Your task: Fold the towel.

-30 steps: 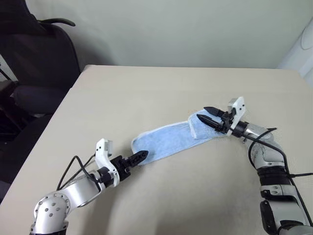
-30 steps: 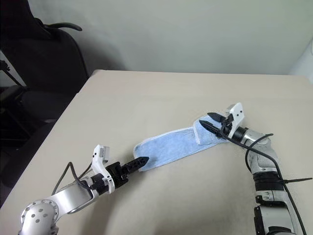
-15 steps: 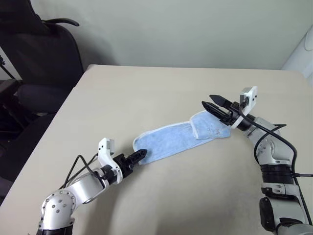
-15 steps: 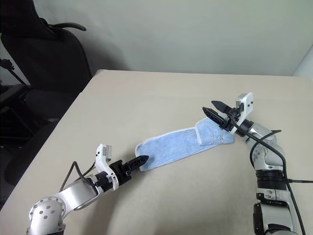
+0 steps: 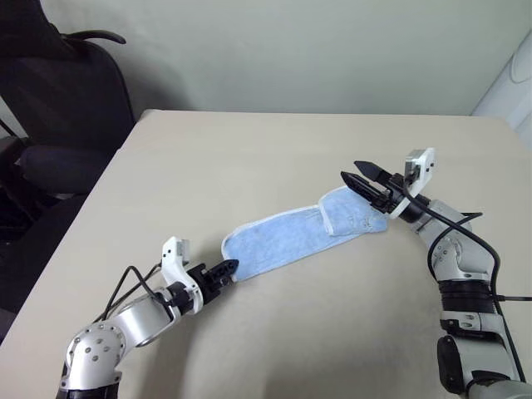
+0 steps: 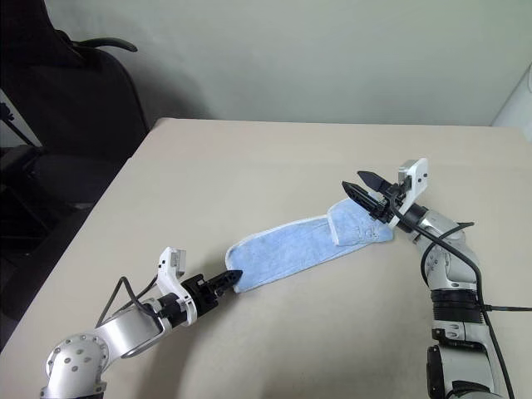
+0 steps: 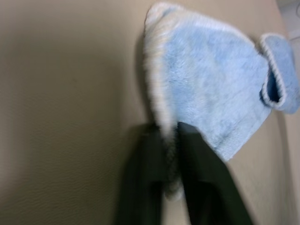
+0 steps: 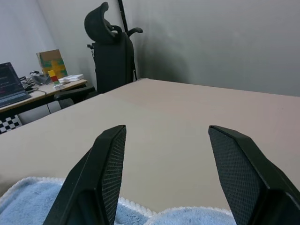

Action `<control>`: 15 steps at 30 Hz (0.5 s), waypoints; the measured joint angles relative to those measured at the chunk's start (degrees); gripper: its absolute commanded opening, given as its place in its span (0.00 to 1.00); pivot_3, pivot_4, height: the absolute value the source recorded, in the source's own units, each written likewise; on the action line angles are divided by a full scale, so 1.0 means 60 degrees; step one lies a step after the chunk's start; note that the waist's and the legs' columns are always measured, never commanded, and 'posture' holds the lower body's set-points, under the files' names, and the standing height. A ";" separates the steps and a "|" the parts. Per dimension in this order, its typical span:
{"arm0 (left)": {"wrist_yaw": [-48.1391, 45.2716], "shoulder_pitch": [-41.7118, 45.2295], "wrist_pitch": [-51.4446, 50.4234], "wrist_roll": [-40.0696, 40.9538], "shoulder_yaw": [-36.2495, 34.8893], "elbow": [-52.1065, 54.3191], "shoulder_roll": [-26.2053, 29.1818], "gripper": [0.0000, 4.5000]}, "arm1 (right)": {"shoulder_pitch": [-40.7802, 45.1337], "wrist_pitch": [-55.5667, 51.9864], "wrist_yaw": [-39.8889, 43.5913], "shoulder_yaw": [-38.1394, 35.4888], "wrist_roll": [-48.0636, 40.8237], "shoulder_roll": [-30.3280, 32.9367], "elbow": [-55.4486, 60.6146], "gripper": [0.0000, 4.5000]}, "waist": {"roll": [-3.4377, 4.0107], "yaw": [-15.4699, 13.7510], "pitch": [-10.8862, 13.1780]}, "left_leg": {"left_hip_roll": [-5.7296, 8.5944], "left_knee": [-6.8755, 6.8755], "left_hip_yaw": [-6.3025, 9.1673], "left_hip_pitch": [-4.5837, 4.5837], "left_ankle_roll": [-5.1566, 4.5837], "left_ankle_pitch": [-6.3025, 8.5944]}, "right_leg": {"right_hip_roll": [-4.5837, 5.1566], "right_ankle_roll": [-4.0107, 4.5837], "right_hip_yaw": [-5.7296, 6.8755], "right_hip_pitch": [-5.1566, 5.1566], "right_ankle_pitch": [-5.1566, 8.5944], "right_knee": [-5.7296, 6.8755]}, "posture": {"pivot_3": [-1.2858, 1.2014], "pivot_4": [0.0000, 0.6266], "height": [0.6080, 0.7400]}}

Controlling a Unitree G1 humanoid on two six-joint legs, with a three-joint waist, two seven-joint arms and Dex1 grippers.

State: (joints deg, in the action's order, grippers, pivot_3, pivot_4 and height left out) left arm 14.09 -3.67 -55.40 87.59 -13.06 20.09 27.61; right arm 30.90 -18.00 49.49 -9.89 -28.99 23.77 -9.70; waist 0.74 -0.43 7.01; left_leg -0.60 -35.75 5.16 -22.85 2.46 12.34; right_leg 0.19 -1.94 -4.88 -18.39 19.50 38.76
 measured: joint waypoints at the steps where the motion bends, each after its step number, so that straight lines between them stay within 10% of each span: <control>1: -0.0008 0.0001 0.0005 0.0011 -0.0003 0.0001 -0.0001 0.01 | 0.0000 0.0005 -0.0012 0.0000 0.0001 -0.0003 0.0000 0.66 | 0.0000 0.0006 0.0001 | 0.0000 0.0000 0.0000 -0.0001 0.0000 0.0000 | 0.0000 0.0000 0.0000 -0.0002 0.0000 0.0000 | 0.52 0.24 1.00; 15: -0.1738 0.0531 0.0341 0.0149 -0.1506 -0.0175 0.1295 0.01 | -0.0047 0.0198 -0.0098 0.0001 0.0013 -0.0039 0.0051 0.66 | -0.0114 0.0064 0.0081 | -0.0009 0.0004 0.0027 -0.0051 0.0018 -0.0011 | -0.0016 -0.0001 0.0001 -0.0049 -0.0006 0.0003 | 0.52 0.24 1.00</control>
State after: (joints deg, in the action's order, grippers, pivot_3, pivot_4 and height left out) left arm 3.66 -0.48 -53.35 88.48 -22.10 19.04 35.38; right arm 30.62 -16.81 48.91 -9.88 -28.91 23.54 -9.40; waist 0.06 -0.05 7.50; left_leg -0.65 -35.73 5.33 -23.15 2.57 12.27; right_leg 0.09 -1.95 -4.88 -18.69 19.47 38.78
